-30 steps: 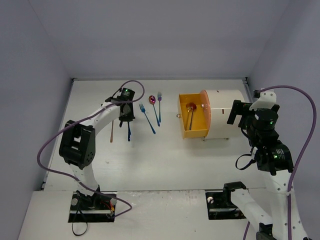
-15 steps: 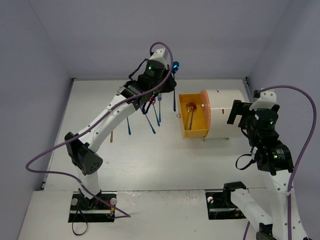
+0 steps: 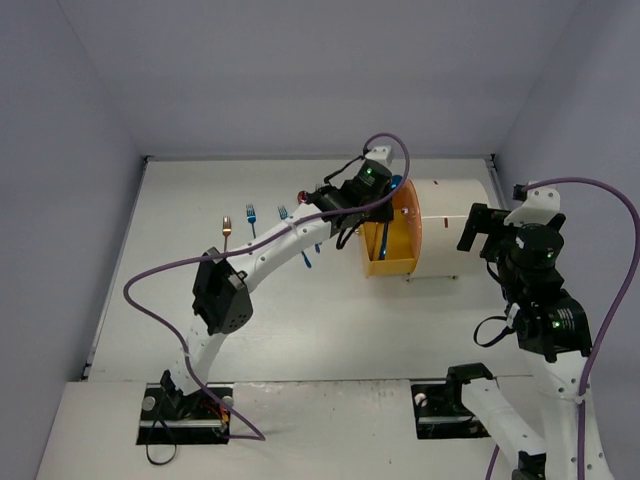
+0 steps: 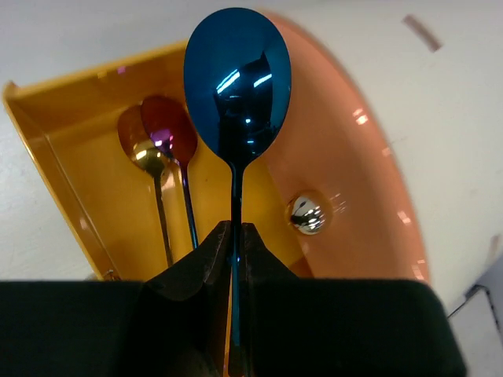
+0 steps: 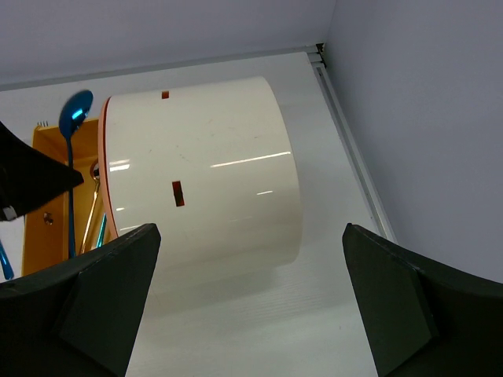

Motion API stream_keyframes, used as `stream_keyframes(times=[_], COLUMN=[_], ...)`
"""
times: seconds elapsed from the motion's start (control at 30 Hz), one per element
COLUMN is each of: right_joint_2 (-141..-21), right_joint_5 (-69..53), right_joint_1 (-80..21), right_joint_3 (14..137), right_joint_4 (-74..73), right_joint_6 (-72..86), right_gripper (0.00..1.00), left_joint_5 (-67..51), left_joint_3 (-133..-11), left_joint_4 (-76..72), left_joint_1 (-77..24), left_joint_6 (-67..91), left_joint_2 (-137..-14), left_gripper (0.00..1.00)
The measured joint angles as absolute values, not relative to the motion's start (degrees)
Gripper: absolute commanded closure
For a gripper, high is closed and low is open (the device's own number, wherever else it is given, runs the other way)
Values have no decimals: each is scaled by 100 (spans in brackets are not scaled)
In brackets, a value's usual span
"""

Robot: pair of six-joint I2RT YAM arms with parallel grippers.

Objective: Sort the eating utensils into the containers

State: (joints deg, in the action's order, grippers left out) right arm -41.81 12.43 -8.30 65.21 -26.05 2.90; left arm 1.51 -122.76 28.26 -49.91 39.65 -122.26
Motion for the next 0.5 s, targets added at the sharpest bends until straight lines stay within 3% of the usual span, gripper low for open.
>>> stream_keyframes(times=[0.27,0.5], right_joint_2=[-4171,-4165], right_joint_5=[1245,1245], right_joint_1=[-832,-832], right_joint_3=[6521,6508], right_joint_4=[-2606,-2614], right_joint_6=[287,287], right_gripper=[0,0], left_joint_5=[480,1020], left_joint_3=[-12010,-11528], left_joint_4=[2946,3088], left_joint_1=[-5152,-5164], left_joint_6=[3813,3703], left_joint_2=[-12144,-11629], left_gripper=[56,52])
